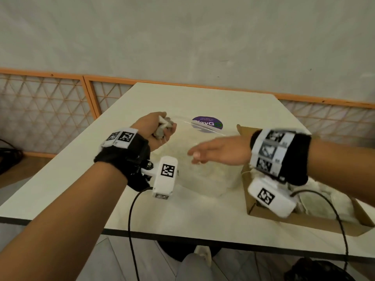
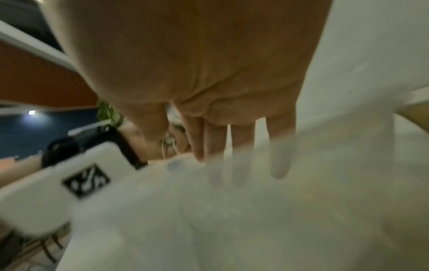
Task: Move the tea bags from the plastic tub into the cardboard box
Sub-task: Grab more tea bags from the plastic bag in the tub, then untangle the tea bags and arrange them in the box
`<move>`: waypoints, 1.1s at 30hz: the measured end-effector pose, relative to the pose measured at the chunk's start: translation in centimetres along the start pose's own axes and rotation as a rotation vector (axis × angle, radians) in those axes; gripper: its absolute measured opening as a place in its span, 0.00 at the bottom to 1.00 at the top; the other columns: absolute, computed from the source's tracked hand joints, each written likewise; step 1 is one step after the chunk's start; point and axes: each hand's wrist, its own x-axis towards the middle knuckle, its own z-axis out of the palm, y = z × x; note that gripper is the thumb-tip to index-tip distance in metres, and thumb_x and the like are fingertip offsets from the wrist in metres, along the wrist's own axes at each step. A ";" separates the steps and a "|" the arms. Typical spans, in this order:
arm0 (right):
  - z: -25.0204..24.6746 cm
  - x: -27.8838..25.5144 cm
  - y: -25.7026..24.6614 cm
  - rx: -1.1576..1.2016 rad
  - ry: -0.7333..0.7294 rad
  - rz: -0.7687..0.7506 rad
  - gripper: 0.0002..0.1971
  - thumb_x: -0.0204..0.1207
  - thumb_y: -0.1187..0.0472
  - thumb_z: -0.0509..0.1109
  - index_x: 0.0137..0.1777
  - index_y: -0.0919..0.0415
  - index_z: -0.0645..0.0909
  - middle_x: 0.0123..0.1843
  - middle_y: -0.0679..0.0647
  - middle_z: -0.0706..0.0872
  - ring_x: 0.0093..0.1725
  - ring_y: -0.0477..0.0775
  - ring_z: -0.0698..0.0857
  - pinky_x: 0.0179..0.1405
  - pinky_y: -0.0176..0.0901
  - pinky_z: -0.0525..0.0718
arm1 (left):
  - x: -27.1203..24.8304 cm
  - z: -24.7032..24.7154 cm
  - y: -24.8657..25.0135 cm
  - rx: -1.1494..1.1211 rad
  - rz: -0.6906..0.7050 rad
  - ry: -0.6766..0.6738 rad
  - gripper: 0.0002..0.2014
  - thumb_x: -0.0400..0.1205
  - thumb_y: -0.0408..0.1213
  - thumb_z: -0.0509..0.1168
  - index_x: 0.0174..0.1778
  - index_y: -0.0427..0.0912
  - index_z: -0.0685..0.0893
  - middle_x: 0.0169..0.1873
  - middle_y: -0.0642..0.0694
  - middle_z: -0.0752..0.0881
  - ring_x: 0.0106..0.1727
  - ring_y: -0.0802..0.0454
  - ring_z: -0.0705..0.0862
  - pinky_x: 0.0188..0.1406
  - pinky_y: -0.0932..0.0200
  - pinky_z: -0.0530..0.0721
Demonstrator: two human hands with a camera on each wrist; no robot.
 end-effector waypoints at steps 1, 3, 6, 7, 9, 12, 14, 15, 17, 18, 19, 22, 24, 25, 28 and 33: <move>0.8 0.1 0.1 -0.019 -0.043 -0.005 0.25 0.84 0.43 0.48 0.77 0.49 0.67 0.74 0.43 0.75 0.74 0.44 0.72 0.76 0.37 0.62 | 0.0 -0.4 0.0 -0.022 -0.010 -0.014 0.12 0.88 0.38 0.54 0.38 0.39 0.72 0.33 0.44 0.77 0.24 0.55 0.82 0.11 0.72 0.70; 1.4 0.6 0.3 -0.037 -0.059 0.026 0.29 0.82 0.38 0.43 0.78 0.46 0.65 0.77 0.42 0.70 0.78 0.45 0.65 0.81 0.44 0.53 | -0.1 -1.1 0.2 -0.066 -0.021 -0.039 0.12 0.87 0.38 0.54 0.39 0.38 0.73 0.33 0.45 0.78 0.30 0.56 0.81 0.12 0.73 0.70; 0.9 1.3 0.9 -0.192 0.012 0.190 0.35 0.79 0.33 0.40 0.78 0.50 0.66 0.81 0.49 0.66 0.81 0.53 0.62 0.79 0.48 0.52 | -0.1 -1.6 0.4 -0.159 -0.044 -0.075 0.13 0.87 0.38 0.54 0.37 0.38 0.74 0.34 0.47 0.78 0.27 0.55 0.83 0.13 0.73 0.70; 0.6 1.3 1.3 -0.280 0.026 0.228 0.35 0.79 0.33 0.41 0.79 0.52 0.65 0.81 0.51 0.65 0.80 0.54 0.62 0.78 0.49 0.53 | 0.0 -1.7 0.4 -0.180 -0.045 -0.075 0.13 0.86 0.39 0.54 0.37 0.38 0.74 0.34 0.48 0.78 0.26 0.55 0.83 0.13 0.73 0.70; -0.1 1.0 2.3 -0.405 0.076 0.229 0.32 0.81 0.36 0.45 0.79 0.53 0.63 0.81 0.51 0.64 0.80 0.54 0.63 0.78 0.48 0.56 | -0.1 -1.5 0.5 -0.217 -0.034 -0.074 0.13 0.86 0.38 0.54 0.37 0.38 0.75 0.34 0.48 0.78 0.26 0.54 0.83 0.13 0.73 0.71; -1.1 -0.7 4.0 -0.334 0.307 0.158 0.25 0.81 0.42 0.55 0.77 0.49 0.67 0.79 0.51 0.70 0.77 0.55 0.68 0.76 0.46 0.62 | -0.6 -0.8 0.5 -0.343 -0.030 -0.141 0.10 0.84 0.35 0.56 0.38 0.37 0.75 0.36 0.48 0.78 0.27 0.51 0.84 0.14 0.72 0.73; -1.4 -2.3 5.1 -0.127 0.484 0.083 0.20 0.80 0.46 0.60 0.71 0.46 0.73 0.73 0.49 0.76 0.72 0.52 0.74 0.72 0.44 0.69 | -1.4 0.2 0.4 -0.449 -0.045 -0.227 0.12 0.83 0.35 0.57 0.37 0.35 0.78 0.37 0.47 0.79 0.28 0.49 0.85 0.15 0.71 0.74; -1.3 -3.3 5.6 -0.013 0.553 0.045 0.17 0.80 0.48 0.62 0.68 0.46 0.76 0.69 0.47 0.79 0.69 0.49 0.77 0.69 0.41 0.72 | -1.7 0.8 0.1 -0.482 -0.050 -0.266 0.15 0.84 0.37 0.57 0.34 0.32 0.80 0.36 0.46 0.80 0.28 0.48 0.85 0.15 0.71 0.75; -0.2 -5.8 6.5 0.173 0.635 -0.014 0.12 0.79 0.52 0.65 0.61 0.47 0.81 0.61 0.43 0.84 0.61 0.40 0.81 0.61 0.27 0.74 | -2.5 2.4 -0.9 -0.511 -0.062 -0.325 0.23 0.85 0.39 0.56 0.28 0.30 0.82 0.34 0.44 0.81 0.30 0.49 0.84 0.15 0.71 0.75; 0.7 -7.1 7.0 0.233 0.654 -0.030 0.09 0.78 0.54 0.66 0.57 0.45 0.82 0.58 0.40 0.85 0.56 0.34 0.82 0.55 0.20 0.74 | -3.0 3.4 -1.7 -0.515 -0.080 -0.358 0.24 0.85 0.39 0.57 0.26 0.30 0.83 0.33 0.44 0.82 0.31 0.49 0.84 0.15 0.71 0.74; 1.7 -8.4 7.5 0.269 0.665 -0.038 0.08 0.78 0.55 0.67 0.54 0.42 0.82 0.54 0.37 0.85 0.53 0.30 0.82 0.50 0.16 0.74 | -3.3 4.4 -2.8 -0.521 -0.112 -0.389 0.23 0.85 0.40 0.57 0.26 0.31 0.82 0.33 0.43 0.82 0.31 0.50 0.84 0.15 0.70 0.74; 5.1 -11.2 8.9 0.414 0.740 -0.054 0.07 0.75 0.57 0.69 0.50 0.43 0.83 0.49 0.38 0.88 0.51 0.31 0.83 0.50 0.24 0.79 | -4.1 7.5 -6.6 -0.513 -0.212 -0.465 0.17 0.85 0.41 0.58 0.35 0.35 0.80 0.33 0.45 0.83 0.32 0.51 0.84 0.14 0.69 0.74; 7.1 -12.4 9.6 0.570 0.853 -0.097 0.06 0.72 0.64 0.72 0.46 0.52 0.85 0.47 0.45 0.89 0.47 0.40 0.85 0.46 0.29 0.83 | -4.3 9.8 -9.3 -0.487 -0.242 -0.479 0.14 0.86 0.42 0.58 0.39 0.38 0.78 0.33 0.46 0.82 0.34 0.52 0.83 0.14 0.69 0.74; 8.0 -12.7 9.8 0.639 0.882 -0.120 0.07 0.71 0.67 0.73 0.45 0.55 0.84 0.45 0.50 0.88 0.44 0.44 0.84 0.43 0.30 0.83 | -4.4 11.0 -10.5 -0.471 -0.243 -0.475 0.13 0.86 0.42 0.58 0.40 0.39 0.77 0.33 0.45 0.82 0.34 0.52 0.82 0.15 0.69 0.74; 9.6 -12.8 10.7 0.768 0.870 -0.128 0.12 0.67 0.66 0.77 0.47 0.56 0.80 0.42 0.55 0.83 0.40 0.46 0.81 0.39 0.34 0.82 | -4.6 14.0 -13.8 -0.425 -0.217 -0.443 0.13 0.87 0.43 0.57 0.40 0.40 0.76 0.32 0.45 0.80 0.35 0.53 0.79 0.18 0.68 0.75; 9.8 -12.1 11.6 0.959 0.933 -0.096 0.17 0.67 0.64 0.77 0.52 0.55 0.75 0.41 0.53 0.80 0.35 0.45 0.80 0.33 0.34 0.80 | -4.4 15.8 -18.2 -0.255 -0.144 -0.371 0.16 0.86 0.49 0.58 0.43 0.40 0.77 0.36 0.40 0.82 0.38 0.46 0.83 0.48 0.51 0.87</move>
